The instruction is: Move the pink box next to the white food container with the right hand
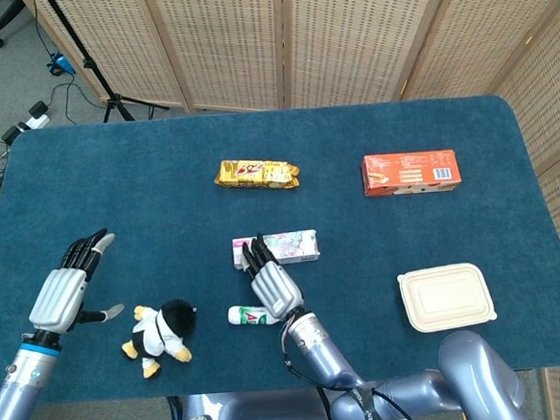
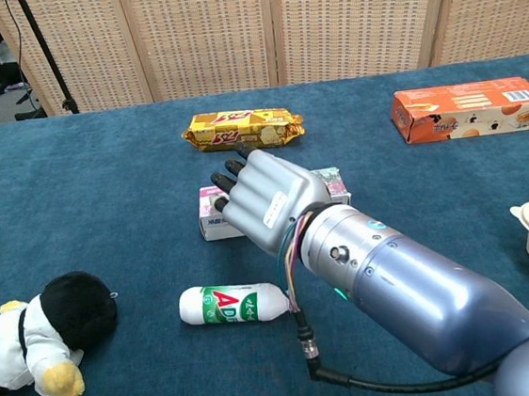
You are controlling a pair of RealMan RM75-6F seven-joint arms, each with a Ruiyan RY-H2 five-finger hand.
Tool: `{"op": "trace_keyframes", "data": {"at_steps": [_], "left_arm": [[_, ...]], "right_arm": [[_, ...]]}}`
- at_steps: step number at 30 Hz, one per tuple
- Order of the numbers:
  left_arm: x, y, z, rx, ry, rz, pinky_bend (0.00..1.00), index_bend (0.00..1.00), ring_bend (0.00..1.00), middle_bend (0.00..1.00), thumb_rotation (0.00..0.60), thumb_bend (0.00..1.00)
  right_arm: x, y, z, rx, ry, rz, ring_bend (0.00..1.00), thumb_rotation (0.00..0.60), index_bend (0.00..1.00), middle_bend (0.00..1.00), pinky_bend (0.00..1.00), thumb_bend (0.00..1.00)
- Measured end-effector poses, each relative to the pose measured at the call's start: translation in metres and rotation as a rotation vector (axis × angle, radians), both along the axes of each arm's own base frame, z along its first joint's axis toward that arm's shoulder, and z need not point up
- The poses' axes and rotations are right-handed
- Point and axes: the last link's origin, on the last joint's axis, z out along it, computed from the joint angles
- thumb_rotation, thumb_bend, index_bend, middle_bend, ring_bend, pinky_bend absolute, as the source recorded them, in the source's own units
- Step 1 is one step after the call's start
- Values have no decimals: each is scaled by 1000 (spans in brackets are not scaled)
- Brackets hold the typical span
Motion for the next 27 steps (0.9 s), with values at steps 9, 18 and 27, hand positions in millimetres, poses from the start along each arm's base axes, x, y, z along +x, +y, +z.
{"op": "trace_keyframes", "data": {"at_steps": [9, 18, 27], "left_arm": [[0, 0, 2, -2, -9, -1, 0, 0, 0, 0, 600, 0], [-1, 0, 5, -3, -20, 4, 0, 0, 0, 0, 600, 0], [-1, 1, 5, -9, -20, 7, 0, 0, 0, 0, 600, 0]], "right_arm": [[10, 3, -9, 15, 2, 14, 0, 600, 43, 0, 0, 903], [21, 8, -23, 38, -1, 30, 0, 600, 44, 0, 0, 905], [28, 6, -34, 51, -1, 40, 0, 600, 43, 0, 0, 903]]}}
